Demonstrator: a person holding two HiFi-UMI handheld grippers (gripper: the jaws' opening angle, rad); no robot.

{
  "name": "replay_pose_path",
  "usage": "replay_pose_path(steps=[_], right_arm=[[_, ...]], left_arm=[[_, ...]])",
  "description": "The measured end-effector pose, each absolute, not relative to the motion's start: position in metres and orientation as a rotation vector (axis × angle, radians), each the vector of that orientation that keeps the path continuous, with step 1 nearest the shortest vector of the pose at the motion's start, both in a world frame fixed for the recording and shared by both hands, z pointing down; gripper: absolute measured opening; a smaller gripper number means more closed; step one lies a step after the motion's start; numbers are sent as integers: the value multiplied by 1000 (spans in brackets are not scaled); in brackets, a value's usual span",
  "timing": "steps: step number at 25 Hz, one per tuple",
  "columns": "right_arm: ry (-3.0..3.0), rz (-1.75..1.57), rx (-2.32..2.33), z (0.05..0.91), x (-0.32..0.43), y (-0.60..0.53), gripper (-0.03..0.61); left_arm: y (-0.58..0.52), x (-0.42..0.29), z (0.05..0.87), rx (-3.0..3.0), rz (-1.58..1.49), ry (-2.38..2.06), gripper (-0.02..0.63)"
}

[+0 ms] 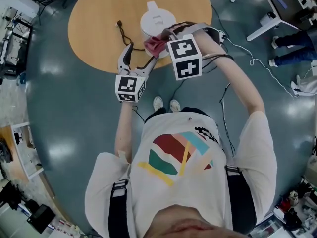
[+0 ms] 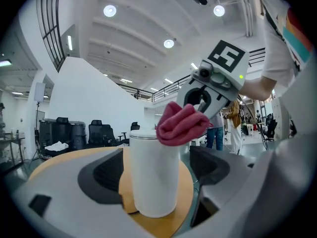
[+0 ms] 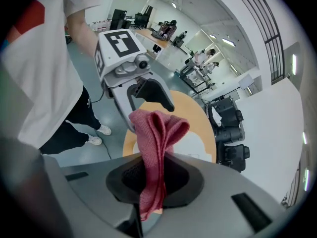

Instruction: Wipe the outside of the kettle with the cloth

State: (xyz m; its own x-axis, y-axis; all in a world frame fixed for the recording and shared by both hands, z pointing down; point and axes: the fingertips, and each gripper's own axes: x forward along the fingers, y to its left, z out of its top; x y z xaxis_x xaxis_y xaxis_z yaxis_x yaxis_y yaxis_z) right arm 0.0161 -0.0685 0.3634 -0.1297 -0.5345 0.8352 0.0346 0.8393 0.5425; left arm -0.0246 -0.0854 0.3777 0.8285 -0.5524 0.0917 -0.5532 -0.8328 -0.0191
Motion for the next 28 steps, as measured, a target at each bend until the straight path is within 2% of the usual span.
replay_pose_path(steps=[8,16,22,28], right_arm=[[-1681,-542,509,345,-7,-78,48],[-1716,-413,919,310,61,-97,48],[-1717,-223,1030,344,96,-87,47],[-1653,-54,1102,377,117,-82,48]], left_arm=[[-121,-75,354,3020,79,-942,446],[-163,-73,303,3110,-91,-656,446],[-238,-55,315,3178,83,-586,446],[-307,-9,367,3212,318,-425,446]])
